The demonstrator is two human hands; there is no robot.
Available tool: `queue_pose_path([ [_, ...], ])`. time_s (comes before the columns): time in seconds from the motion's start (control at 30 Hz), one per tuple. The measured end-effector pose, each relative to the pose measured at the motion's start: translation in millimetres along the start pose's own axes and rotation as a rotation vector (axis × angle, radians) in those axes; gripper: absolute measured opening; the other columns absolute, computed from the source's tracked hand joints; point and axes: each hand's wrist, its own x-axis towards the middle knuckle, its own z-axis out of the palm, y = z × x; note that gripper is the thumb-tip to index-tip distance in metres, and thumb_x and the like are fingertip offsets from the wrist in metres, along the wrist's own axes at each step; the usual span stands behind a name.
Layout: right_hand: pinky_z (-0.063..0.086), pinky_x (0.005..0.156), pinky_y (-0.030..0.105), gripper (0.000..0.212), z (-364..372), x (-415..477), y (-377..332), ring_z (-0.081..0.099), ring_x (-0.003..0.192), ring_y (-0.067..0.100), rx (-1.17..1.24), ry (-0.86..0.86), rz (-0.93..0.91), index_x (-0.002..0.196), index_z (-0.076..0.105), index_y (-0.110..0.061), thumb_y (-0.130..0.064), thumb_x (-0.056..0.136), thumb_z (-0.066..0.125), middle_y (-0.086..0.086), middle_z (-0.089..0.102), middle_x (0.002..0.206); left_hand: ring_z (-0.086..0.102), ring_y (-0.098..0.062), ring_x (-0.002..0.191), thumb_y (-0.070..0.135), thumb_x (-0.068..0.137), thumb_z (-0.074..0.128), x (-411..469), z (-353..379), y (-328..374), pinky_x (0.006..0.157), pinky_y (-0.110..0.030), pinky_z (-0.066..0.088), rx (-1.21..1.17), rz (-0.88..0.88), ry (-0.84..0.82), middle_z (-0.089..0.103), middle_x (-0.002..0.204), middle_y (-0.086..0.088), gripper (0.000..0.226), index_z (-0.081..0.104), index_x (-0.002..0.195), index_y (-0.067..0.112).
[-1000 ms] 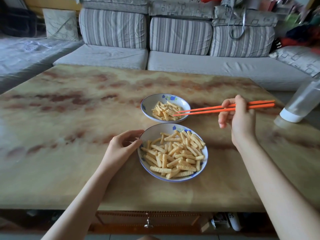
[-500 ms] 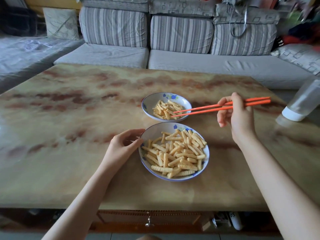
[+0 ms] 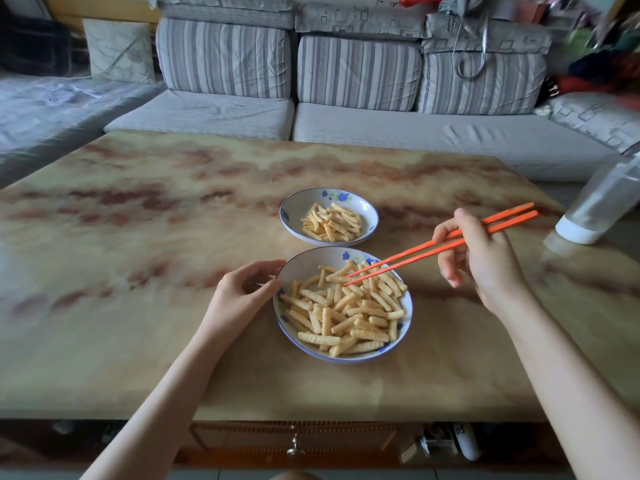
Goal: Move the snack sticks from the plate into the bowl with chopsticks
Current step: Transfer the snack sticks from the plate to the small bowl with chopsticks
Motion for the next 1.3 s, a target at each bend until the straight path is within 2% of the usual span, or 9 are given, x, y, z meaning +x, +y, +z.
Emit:
queue_pose_path([
  [0.23, 0.027, 0.035, 0.02, 0.045, 3, 0, -1, 0.036, 0.029, 0.022, 0.099, 0.102, 0.002, 0.068, 0.053, -0.006, -0.025, 0.103, 0.032, 0.009, 0.046, 0.036, 0.068, -0.011, 0.095, 0.027, 0.075, 0.061, 0, 0, -1, 0.091, -0.033, 0.054, 0.001, 0.006, 0.001, 0.074, 0.099, 0.014, 0.031, 0.073, 0.103, 0.034],
  [0.4, 0.027, 0.038, 0.024, 0.043, 9, 12, -6, 0.037, 0.03, 0.021, 0.178, 0.2, -0.029, 0.069, 0.052, -0.007, -0.024, 0.101, 0.031, 0.007, 0.046, 0.036, 0.069, -0.013, 0.096, 0.028, 0.075, 0.061, 1, 0, -3, 0.092, -0.035, 0.054, -0.008, 0.0, -0.001, 0.074, 0.099, 0.013, 0.031, 0.073, 0.103, 0.034],
  [0.63, 0.031, 0.036, 0.019, 0.043, 30, 40, 1, 0.042, 0.029, 0.017, 0.175, 0.31, -0.042, 0.068, 0.052, -0.009, -0.023, 0.102, 0.03, 0.003, 0.05, 0.036, 0.069, -0.014, 0.096, 0.025, 0.075, 0.061, 0, 1, -3, 0.092, -0.035, 0.054, -0.016, -0.009, -0.001, 0.074, 0.099, 0.011, 0.031, 0.073, 0.103, 0.033],
  [0.87, 0.032, 0.037, 0.019, 0.044, 30, 40, 8, 0.042, 0.03, 0.019, 0.15, 0.285, -0.074, 0.068, 0.053, -0.01, -0.023, 0.102, 0.029, 0.004, 0.051, 0.037, 0.07, -0.013, 0.094, 0.032, 0.072, 0.062, 1, 0, -3, 0.091, -0.035, 0.055, -0.016, -0.009, -0.007, 0.074, 0.099, 0.01, 0.034, 0.073, 0.104, 0.03],
  [1.0, 0.027, 0.037, 0.02, 0.043, 19, 27, 3, 0.038, 0.03, 0.021, 0.114, 0.181, -0.074, 0.069, 0.054, -0.008, -0.024, 0.101, 0.031, 0.006, 0.049, 0.036, 0.069, -0.014, 0.096, 0.043, 0.067, 0.06, 2, -1, -4, 0.092, -0.035, 0.054, -0.023, -0.003, -0.013, 0.074, 0.1, 0.01, 0.043, 0.073, 0.105, 0.029],
  [1.17, 0.028, 0.035, 0.02, 0.046, 12, 13, -10, 0.036, 0.029, 0.021, 0.061, 0.016, -0.078, 0.069, 0.055, -0.005, -0.023, 0.103, 0.03, 0.008, 0.044, 0.035, 0.069, -0.015, 0.096, 0.031, 0.073, 0.062, 1, 0, -4, 0.092, -0.035, 0.054, -0.021, -0.004, -0.008, 0.074, 0.099, 0.009, 0.034, 0.073, 0.105, 0.028],
  [1.3, 0.028, 0.035, 0.02, 0.047, 13, 8, -13, 0.034, 0.029, 0.02, -0.002, -0.06, -0.071, 0.069, 0.056, -0.005, -0.022, 0.104, 0.029, 0.008, 0.045, 0.034, 0.069, -0.015, 0.096, 0.032, 0.072, 0.062, 1, 0, -3, 0.091, -0.036, 0.055, -0.018, -0.002, -0.009, 0.074, 0.1, 0.011, 0.035, 0.073, 0.105, 0.028],
])
